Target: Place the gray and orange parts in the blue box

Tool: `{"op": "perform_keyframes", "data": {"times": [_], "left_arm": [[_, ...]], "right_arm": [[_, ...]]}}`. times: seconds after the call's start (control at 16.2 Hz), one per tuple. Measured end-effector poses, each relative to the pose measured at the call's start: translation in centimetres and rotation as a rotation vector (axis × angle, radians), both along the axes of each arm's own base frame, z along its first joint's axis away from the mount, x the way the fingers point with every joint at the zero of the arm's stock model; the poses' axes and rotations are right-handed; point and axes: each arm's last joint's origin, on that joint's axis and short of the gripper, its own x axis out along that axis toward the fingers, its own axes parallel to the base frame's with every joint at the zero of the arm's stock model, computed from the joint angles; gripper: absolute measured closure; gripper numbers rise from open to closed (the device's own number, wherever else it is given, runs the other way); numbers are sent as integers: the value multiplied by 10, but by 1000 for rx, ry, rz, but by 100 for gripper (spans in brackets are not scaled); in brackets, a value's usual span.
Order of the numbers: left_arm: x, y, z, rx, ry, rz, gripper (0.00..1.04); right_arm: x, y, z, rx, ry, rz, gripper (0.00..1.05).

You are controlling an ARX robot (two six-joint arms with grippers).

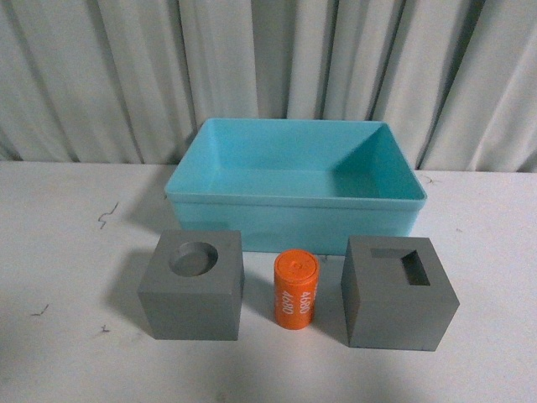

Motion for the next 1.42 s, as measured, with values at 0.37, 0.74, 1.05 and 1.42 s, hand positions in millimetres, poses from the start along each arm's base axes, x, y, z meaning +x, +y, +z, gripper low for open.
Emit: {"op": "perform_keyframes", "data": {"times": [0.37,0.74,1.05,1.42], "left_arm": [[0,0,0,0,0,0,7],[0,0,0,0,0,0,7],[0,0,0,0,0,0,7],[0,0,0,0,0,0,7]], "right_arm": [[0,0,0,0,0,0,6],[0,0,0,0,0,0,6],[0,0,0,0,0,0,6],[0,0,0,0,0,0,6]]}}
